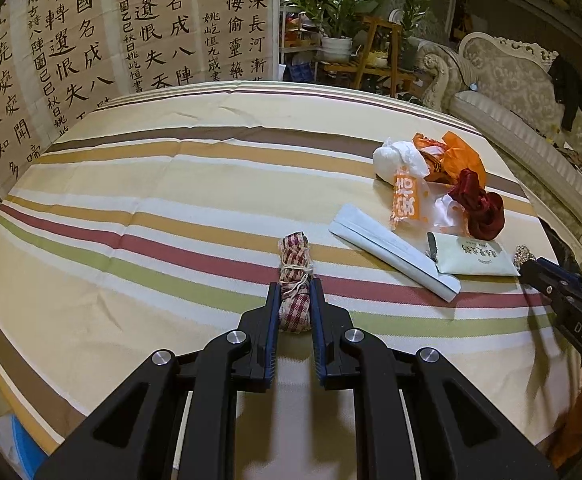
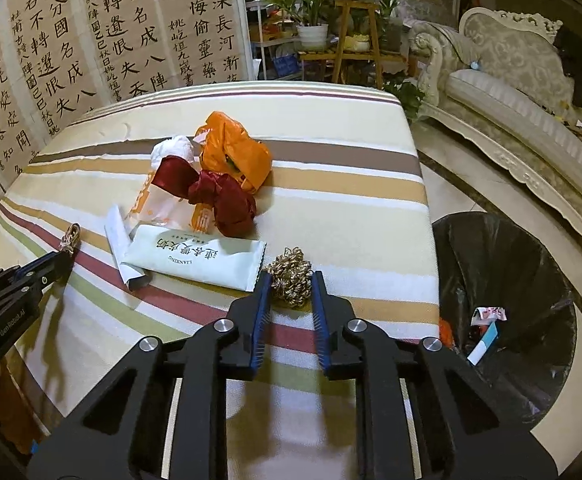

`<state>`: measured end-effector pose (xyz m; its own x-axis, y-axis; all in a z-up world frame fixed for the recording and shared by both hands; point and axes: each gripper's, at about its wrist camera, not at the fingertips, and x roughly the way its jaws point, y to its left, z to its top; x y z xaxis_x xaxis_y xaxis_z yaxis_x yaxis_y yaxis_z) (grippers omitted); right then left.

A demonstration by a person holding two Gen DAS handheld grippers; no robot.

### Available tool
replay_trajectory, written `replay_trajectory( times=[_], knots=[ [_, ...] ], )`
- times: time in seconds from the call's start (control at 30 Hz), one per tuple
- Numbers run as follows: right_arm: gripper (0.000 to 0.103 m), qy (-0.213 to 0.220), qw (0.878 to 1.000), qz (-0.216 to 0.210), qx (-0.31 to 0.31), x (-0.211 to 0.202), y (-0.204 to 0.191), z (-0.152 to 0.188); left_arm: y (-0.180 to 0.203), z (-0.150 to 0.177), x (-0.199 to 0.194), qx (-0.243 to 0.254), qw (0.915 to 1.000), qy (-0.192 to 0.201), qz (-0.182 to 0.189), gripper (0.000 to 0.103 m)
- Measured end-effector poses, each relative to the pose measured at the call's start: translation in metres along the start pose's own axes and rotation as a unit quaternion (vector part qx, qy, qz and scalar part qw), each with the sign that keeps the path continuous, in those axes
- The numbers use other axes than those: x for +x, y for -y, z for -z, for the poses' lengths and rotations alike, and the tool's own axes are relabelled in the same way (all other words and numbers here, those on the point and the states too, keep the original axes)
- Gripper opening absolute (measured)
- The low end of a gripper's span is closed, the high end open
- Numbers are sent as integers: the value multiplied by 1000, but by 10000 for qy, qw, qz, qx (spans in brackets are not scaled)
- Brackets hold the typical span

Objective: Collect trash
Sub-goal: 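Grasp the checked cloth bundle with the left tool while the right tool grasps the gold tinsel ball, then carry the cloth bundle and tinsel ball over the black bin and open both tools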

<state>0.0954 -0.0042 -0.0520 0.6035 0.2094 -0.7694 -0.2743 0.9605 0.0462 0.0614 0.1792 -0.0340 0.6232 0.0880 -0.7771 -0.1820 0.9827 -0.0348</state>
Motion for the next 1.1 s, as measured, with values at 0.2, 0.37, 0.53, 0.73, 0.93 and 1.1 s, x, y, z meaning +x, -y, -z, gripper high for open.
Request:
replay_trajectory(
  times=[0.2, 0.37, 0.53, 0.73, 0.93, 1.1],
  knots=[
    [9, 60, 10000, 11, 16, -6, 2, 5, 4, 2, -7, 44, 9999, 114, -1, 16],
    [4, 104, 9999, -7, 34, -11, 5, 8, 3, 3, -12, 39, 9999, 150, -2, 16],
    [3, 138, 9999, -27, 73, -15, 7, 10, 6, 4, -16, 58, 9998, 183, 9, 16],
    [3, 299, 9994, 15, 152, -26, 12, 12, 7, 5, -20, 65, 9997, 225, 10, 16],
    [3, 519, 9986, 48, 95, -40, 10, 11, 9, 6, -24, 96, 9996, 270, 44, 16],
    [3, 386, 9992, 93, 47, -35, 11, 15, 11, 9, -24, 124, 9996, 256, 64, 15]
  ],
)
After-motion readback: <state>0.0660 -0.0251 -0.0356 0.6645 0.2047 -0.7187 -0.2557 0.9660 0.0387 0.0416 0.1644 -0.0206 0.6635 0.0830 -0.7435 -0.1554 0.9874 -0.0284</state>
